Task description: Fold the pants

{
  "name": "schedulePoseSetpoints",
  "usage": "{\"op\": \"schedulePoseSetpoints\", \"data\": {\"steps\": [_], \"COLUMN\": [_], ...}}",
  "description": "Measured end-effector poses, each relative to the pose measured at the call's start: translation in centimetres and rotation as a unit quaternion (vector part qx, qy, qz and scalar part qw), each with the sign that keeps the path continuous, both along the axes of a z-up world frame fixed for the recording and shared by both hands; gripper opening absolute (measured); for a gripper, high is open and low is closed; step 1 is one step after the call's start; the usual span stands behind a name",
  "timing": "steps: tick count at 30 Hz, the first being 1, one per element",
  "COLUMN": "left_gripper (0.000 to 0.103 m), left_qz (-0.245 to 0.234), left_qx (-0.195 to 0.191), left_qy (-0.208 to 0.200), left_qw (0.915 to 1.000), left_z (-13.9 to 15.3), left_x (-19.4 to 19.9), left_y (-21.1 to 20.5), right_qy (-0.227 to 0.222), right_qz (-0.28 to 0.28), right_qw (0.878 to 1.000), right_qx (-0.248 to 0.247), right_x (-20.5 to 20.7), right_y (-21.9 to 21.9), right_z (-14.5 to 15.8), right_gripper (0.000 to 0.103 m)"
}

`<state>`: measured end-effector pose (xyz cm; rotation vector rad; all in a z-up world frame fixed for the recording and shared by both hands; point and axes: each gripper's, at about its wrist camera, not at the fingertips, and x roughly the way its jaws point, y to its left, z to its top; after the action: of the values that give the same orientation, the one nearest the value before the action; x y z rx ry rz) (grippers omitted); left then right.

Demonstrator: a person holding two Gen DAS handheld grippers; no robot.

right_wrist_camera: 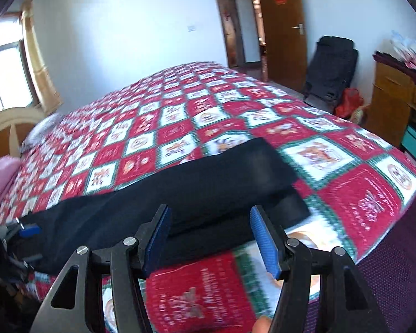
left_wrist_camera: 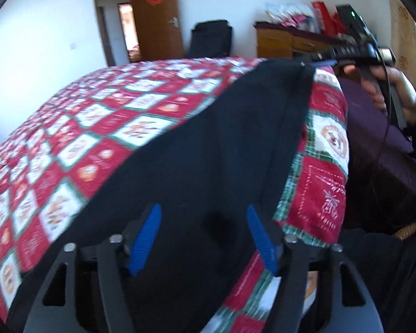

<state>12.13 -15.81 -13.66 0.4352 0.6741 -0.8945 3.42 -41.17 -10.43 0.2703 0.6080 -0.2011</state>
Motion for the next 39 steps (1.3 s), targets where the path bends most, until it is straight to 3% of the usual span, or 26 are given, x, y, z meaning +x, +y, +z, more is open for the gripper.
{"op": "schedulePoseSetpoints", "data": {"steps": [10, 14, 16, 18, 24, 26, 28, 36, 39], "left_gripper": [0.06, 0.047, 0.028, 0.026, 0.021, 0.015, 0.009, 0.006, 0.006], "left_qz": [-0.003, 0.005, 0.002, -0.001, -0.005, -0.005, -0.007, -0.024, -0.038], "left_qx": [0.037, 0.024, 0.008, 0.005, -0.005, -0.01, -0.012, -0.052, -0.043], "left_qy": [0.002, 0.017, 0.034, 0.039, 0.04, 0.043, 0.041, 0.035, 0.037], "left_qw": [0.9993, 0.9996, 0.9994, 0.9992, 0.9992, 0.999, 0.999, 0.9977, 0.9976], "left_z": [-1.8, -1.5, -1.2, -1.3, -1.6, -1.5, -1.5, 0.4, -0.2], "left_x": [-1.0, -0.3, 0.0, 0.2, 0.2, 0.4, 0.5, -0.1, -0.9], "left_y": [-1.6, -1.3, -0.9, -1.1, -1.3, -1.2, -1.2, 0.3, 0.1], "right_qy": [-0.029, -0.04, -0.047, -0.053, -0.034, -0.028, -0.023, -0.05, -0.039], "right_qz": [-0.041, -0.06, -0.069, -0.075, -0.07, -0.058, -0.049, -0.044, -0.048], "right_qw": [0.999, 0.997, 0.996, 0.995, 0.994, 0.994, 0.995, 0.997, 0.997], "right_qx": [0.017, 0.019, 0.026, 0.034, 0.072, 0.085, 0.08, 0.049, 0.044], "right_x": [-1.3, -1.6, -1.7, -1.5, 0.9, 1.6, 2.1, 0.4, -0.3], "right_y": [-3.4, -4.7, -5.5, -6.3, -7.6, -7.5, -7.1, -6.9, -7.1], "right_z": [-0.1, 0.2, 0.5, 0.8, 0.1, -0.5, -0.7, 1.8, 1.2], "right_gripper": [0.061, 0.061, 0.061, 0.06, 0.04, 0.019, 0.006, 0.005, 0.005]}}
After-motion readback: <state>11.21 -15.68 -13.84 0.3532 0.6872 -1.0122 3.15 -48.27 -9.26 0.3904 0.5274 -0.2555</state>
